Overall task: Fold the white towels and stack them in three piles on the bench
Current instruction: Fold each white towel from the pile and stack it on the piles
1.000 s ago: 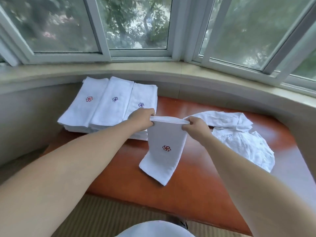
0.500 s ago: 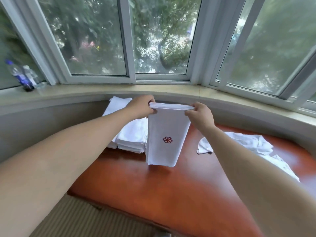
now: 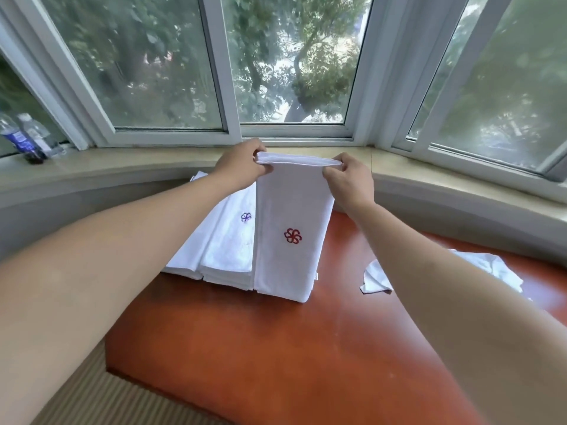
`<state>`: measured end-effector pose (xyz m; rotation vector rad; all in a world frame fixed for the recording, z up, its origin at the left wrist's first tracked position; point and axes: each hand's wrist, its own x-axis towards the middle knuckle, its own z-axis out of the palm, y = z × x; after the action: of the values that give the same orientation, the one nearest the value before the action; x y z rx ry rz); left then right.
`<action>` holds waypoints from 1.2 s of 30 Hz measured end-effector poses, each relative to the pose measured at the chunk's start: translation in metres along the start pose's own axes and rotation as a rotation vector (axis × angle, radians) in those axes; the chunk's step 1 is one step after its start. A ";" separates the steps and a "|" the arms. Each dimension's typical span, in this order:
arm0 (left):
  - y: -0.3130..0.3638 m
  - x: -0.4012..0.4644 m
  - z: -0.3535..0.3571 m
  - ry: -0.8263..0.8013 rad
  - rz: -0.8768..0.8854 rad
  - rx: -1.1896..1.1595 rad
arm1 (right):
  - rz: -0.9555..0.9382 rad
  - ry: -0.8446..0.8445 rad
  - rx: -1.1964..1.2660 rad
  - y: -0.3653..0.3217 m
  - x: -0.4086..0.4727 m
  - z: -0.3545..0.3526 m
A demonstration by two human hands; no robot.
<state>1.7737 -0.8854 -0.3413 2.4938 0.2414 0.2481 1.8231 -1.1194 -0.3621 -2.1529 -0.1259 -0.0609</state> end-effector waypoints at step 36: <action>-0.202 0.248 0.261 -0.318 -0.116 -0.047 | 0.344 -0.230 -0.016 0.211 0.219 0.203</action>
<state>2.0509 -0.8146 -0.6387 2.4194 0.2431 -0.1873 2.0640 -1.0510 -0.6293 -2.1623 0.1137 0.3865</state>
